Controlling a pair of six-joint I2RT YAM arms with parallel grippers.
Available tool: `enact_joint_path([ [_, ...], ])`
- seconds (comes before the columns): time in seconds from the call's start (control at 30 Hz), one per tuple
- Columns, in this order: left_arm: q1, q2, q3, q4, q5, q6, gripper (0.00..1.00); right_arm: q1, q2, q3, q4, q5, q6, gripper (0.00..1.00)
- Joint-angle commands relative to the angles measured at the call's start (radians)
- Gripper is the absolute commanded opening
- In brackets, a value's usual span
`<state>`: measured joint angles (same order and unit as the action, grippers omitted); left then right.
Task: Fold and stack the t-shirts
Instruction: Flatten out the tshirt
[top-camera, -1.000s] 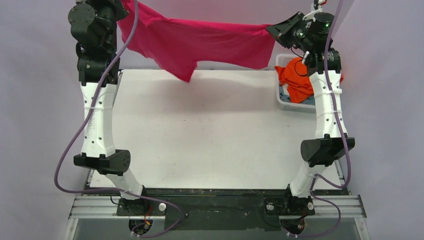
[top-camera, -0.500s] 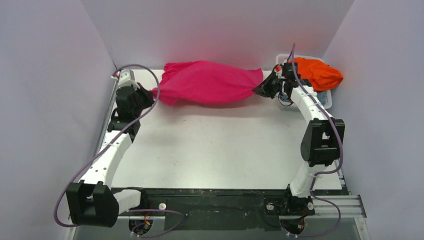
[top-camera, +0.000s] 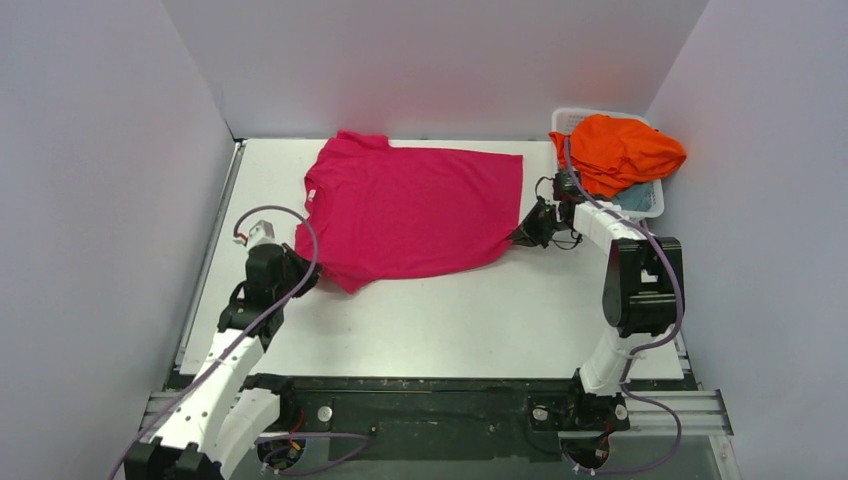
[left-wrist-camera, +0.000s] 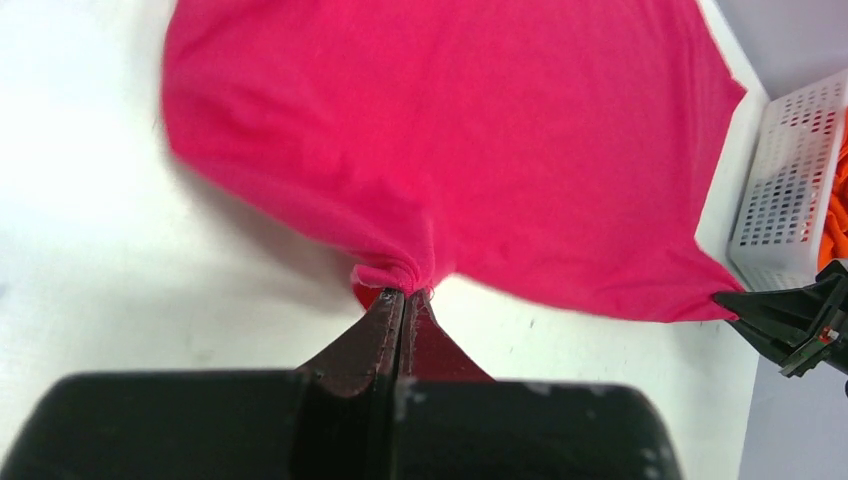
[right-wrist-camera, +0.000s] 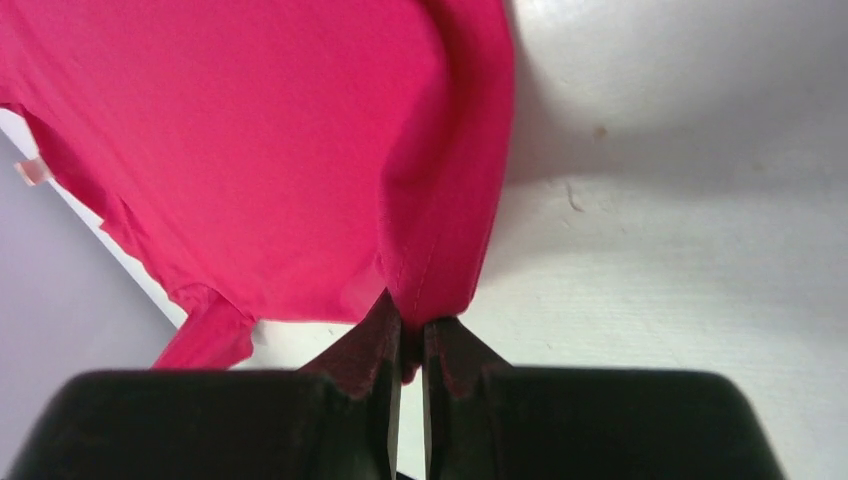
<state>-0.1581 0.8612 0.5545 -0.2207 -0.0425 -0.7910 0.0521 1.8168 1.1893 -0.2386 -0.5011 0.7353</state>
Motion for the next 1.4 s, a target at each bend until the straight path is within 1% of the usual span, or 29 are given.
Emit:
enact_joint_path([
  [0.0,-0.033,-0.174,-0.060,-0.250,-0.066,-0.126,0.00,-0.001,-0.085,-0.094,-0.104,0.051,-0.001,0.00],
  [0.1,-0.042,-0.304,-0.069,-0.357,-0.088,-0.186,0.00,-0.002,-0.134,-0.139,-0.124,0.066,-0.005,0.00],
  [0.2,-0.047,-0.382,-0.060,-0.473,-0.095,-0.223,0.00,-0.001,-0.173,-0.159,-0.177,0.084,-0.026,0.00],
  [0.27,-0.047,-0.399,-0.046,-0.541,-0.098,-0.240,0.00,-0.001,-0.196,-0.161,-0.214,0.096,-0.038,0.00],
  [0.43,-0.048,-0.398,0.031,-0.690,-0.103,-0.268,0.00,-0.001,-0.242,-0.157,-0.325,0.142,-0.079,0.00],
  [0.5,-0.048,-0.393,0.065,-0.779,-0.099,-0.269,0.00,-0.001,-0.259,-0.157,-0.371,0.164,-0.100,0.00],
  [0.6,-0.048,-0.382,0.098,-0.850,-0.081,-0.268,0.00,-0.001,-0.284,-0.160,-0.423,0.209,-0.123,0.00],
  [0.67,-0.048,-0.373,0.082,-0.878,-0.045,-0.282,0.00,-0.001,-0.292,-0.166,-0.464,0.239,-0.134,0.00],
  [0.8,-0.051,-0.338,0.020,-0.901,0.016,-0.310,0.00,-0.001,-0.302,-0.199,-0.478,0.321,-0.117,0.00],
  [0.83,-0.053,-0.325,0.020,-0.914,0.019,-0.315,0.00,-0.001,-0.303,-0.212,-0.485,0.335,-0.114,0.05],
  [0.87,-0.060,-0.321,0.031,-0.921,0.010,-0.316,0.02,-0.002,-0.303,-0.224,-0.499,0.364,-0.111,0.08],
  [0.9,-0.064,-0.314,0.042,-0.946,0.002,-0.314,0.23,-0.002,-0.306,-0.233,-0.505,0.381,-0.110,0.16],
  [0.93,-0.066,-0.312,0.071,-0.970,-0.014,-0.308,0.33,-0.002,-0.310,-0.249,-0.522,0.431,-0.098,0.24],
  [0.97,-0.068,-0.308,0.086,-0.980,-0.020,-0.285,0.50,0.001,-0.325,-0.254,-0.537,0.483,-0.088,0.28],
  [1.0,-0.067,-0.307,0.123,-0.998,-0.026,-0.274,0.58,0.004,-0.338,-0.259,-0.566,0.584,-0.077,0.39],
  [1.03,-0.067,-0.300,0.141,-1.006,-0.026,-0.250,0.70,0.006,-0.368,-0.259,-0.583,0.628,-0.072,0.43],
  [1.07,-0.068,-0.296,0.177,-1.025,-0.026,-0.240,0.74,0.007,-0.385,-0.259,-0.619,0.709,-0.061,0.52],
  [1.1,-0.068,-0.288,0.193,-1.033,-0.024,-0.221,0.78,0.007,-0.427,-0.258,-0.634,0.778,-0.056,0.57],
  [1.13,-0.068,-0.282,0.222,-1.046,-0.022,-0.209,0.80,0.008,-0.447,-0.253,-0.665,0.811,-0.047,0.64],
  [1.17,-0.068,-0.274,0.236,-1.054,-0.022,-0.186,0.81,0.007,-0.495,-0.249,-0.679,0.861,-0.043,0.65],
  [1.27,-0.069,-0.251,0.297,-1.049,-0.012,-0.144,0.84,0.014,-0.551,-0.227,-0.708,0.892,-0.047,0.67],
  [1.3,-0.068,-0.238,0.308,-1.030,0.010,-0.116,0.84,0.022,-0.577,-0.223,-0.703,0.877,-0.053,0.68],
  [1.33,-0.069,-0.232,0.306,-0.963,0.026,-0.105,0.85,0.036,-0.589,-0.221,-0.674,0.860,-0.078,0.69],
  [1.37,-0.069,-0.221,0.287,-0.920,0.081,-0.082,0.85,0.042,-0.609,-0.225,-0.649,0.795,-0.114,0.70],
])
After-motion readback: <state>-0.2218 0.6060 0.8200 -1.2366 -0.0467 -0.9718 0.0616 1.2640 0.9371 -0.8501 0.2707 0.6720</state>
